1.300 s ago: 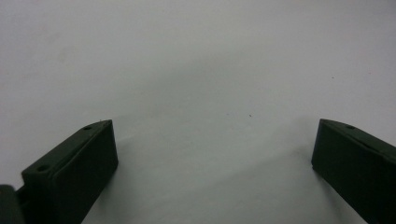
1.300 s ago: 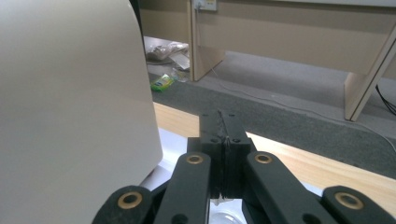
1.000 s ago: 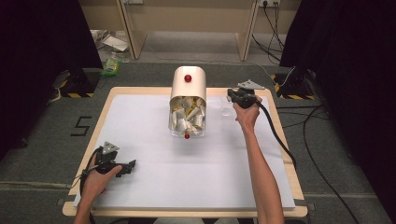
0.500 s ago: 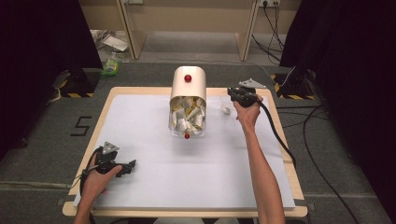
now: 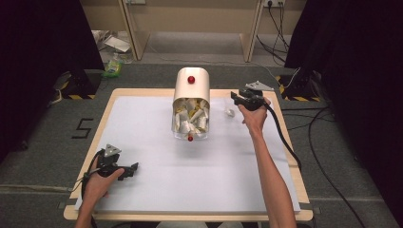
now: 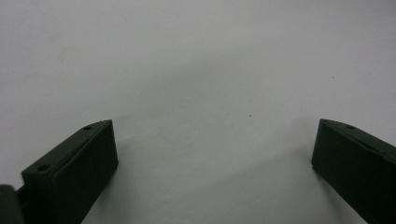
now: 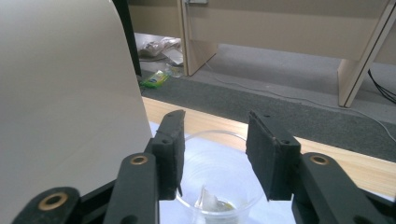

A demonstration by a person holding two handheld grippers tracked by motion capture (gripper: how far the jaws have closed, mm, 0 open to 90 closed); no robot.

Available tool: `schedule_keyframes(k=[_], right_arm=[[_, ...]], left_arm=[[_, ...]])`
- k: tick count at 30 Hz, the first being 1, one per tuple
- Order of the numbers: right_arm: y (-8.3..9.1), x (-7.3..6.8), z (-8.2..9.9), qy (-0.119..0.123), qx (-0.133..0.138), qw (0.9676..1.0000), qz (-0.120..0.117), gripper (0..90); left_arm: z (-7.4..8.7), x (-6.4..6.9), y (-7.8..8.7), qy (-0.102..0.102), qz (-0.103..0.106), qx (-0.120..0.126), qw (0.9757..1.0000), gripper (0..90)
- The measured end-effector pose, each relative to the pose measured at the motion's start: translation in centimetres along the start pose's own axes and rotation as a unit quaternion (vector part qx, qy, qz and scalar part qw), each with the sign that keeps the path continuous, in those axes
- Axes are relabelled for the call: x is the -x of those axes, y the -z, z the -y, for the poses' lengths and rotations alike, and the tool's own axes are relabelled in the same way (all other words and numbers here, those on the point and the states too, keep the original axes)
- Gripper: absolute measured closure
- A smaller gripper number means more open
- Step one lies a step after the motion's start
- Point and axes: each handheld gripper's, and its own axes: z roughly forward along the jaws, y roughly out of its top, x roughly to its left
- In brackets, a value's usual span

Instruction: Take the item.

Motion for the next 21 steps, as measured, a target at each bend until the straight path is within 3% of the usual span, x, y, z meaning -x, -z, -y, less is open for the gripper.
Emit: schedule_keyframes(k=[12, 21], right_arm=[[1.4, -0.6, 0.7, -0.004, -0.008, 0.9999, -0.012, 42.9], [2.5, -1.0, 1.3, -0.003, -0.009, 0.9997, -0.022, 39.1]], left_arm=[[0.0, 0.0, 0.0, 0.000, 0.000, 0.000, 1.0000, 0.0], [0.0, 0.0, 0.0, 0.000, 0.000, 0.000, 1.0000, 0.0]])
